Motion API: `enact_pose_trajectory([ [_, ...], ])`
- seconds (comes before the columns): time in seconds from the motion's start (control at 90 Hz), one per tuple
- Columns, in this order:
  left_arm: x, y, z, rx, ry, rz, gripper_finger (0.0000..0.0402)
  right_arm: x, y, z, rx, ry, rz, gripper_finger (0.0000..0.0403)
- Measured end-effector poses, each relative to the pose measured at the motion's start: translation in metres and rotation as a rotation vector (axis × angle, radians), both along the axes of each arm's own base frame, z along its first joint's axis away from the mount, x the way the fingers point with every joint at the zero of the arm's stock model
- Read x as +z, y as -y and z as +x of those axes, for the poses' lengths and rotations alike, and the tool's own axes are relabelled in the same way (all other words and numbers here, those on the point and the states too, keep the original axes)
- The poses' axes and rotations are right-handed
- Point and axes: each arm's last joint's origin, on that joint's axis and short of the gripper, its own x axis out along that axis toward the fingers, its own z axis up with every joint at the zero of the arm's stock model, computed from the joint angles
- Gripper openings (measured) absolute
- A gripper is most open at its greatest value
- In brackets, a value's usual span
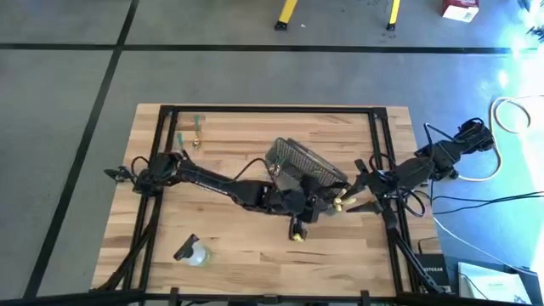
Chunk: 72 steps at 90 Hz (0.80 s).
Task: Sort silverware
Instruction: Put the black fork into the cutlery rack
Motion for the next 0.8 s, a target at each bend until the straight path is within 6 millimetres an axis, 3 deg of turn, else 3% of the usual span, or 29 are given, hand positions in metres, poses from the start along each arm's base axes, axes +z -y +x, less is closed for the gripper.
enact_pose_trajectory([
  [0.156,0.038,0.001,-0.022,0.182,0.063,0.097,0.0,0.001,0.0,0.0,0.014,0.022,-0.022,0.0159],
  [0.333,0.068,-0.029,-0.058,0.397,-0.05,0.123,0.0,0.003,-0.001,0.002,0.032,0.056,-0.05,0.0159],
  [0.633,0.085,-0.083,-0.148,0.678,-0.457,0.122,0.0,-0.003,-0.005,0.008,0.035,0.016,-0.077,0.0159],
  [0.8,0.073,-0.105,-0.187,0.637,-0.592,0.064,0.0,-0.009,-0.01,0.017,0.047,-0.006,-0.116,0.0159],
])
